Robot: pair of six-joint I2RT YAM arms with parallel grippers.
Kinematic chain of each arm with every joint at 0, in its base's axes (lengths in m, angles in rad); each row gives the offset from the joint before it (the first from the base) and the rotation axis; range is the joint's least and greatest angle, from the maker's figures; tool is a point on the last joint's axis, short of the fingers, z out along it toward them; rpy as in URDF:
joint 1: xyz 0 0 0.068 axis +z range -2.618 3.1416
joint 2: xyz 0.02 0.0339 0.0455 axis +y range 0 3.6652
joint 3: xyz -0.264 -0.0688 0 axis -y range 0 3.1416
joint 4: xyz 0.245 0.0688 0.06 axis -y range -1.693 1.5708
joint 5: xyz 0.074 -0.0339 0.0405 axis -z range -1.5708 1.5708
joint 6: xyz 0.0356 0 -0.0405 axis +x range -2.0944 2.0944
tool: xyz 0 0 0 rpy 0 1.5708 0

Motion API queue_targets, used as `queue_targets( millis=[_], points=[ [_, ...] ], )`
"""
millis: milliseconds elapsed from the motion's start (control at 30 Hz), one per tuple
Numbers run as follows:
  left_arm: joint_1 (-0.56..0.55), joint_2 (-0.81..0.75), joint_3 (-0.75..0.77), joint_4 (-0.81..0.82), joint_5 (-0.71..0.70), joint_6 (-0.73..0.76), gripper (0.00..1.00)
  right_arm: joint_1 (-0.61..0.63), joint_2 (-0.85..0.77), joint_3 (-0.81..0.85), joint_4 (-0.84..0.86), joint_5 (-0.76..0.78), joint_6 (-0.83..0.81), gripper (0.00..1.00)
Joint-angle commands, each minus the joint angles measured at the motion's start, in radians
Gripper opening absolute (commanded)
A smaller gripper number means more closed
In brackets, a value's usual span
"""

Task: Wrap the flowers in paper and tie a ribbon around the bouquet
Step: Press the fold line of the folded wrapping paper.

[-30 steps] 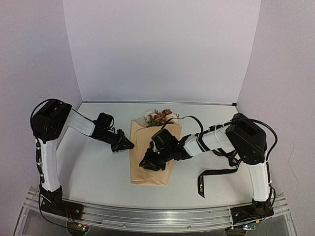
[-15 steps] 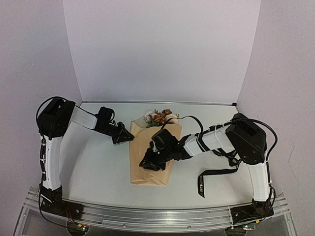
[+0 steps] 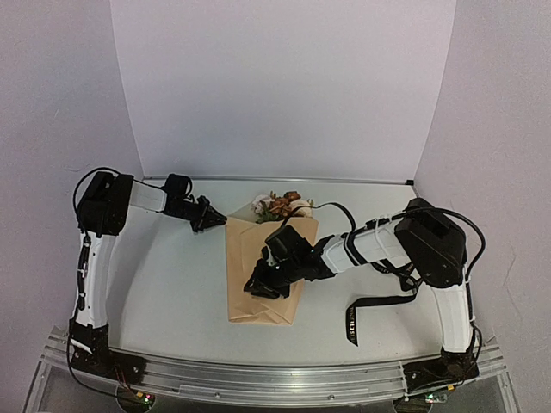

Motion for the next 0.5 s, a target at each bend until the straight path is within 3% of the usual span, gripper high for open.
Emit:
queue_targets(
  millis=[0, 133, 233, 467],
  points=[
    [0.022, 0.081, 0.178, -0.088, 0.041, 0.044, 0.14, 0.014, 0.059, -0.006, -0.098, 0.001, -0.014, 0.25],
    [0.036, 0.094, 0.305, -0.174, 0.048, 0.093, 0.15, 0.014, 0.041, 0.014, -0.108, -0.002, -0.022, 0.26],
    [0.038, 0.035, 0.316, -0.237, 0.032, 0.149, 0.15, 0.012, 0.007, 0.038, -0.12, -0.007, -0.035, 0.28],
    [-0.015, -0.282, -0.051, -0.174, 0.02, 0.189, 0.17, -0.013, -0.177, 0.004, -0.12, -0.011, -0.058, 0.42]
  ],
)
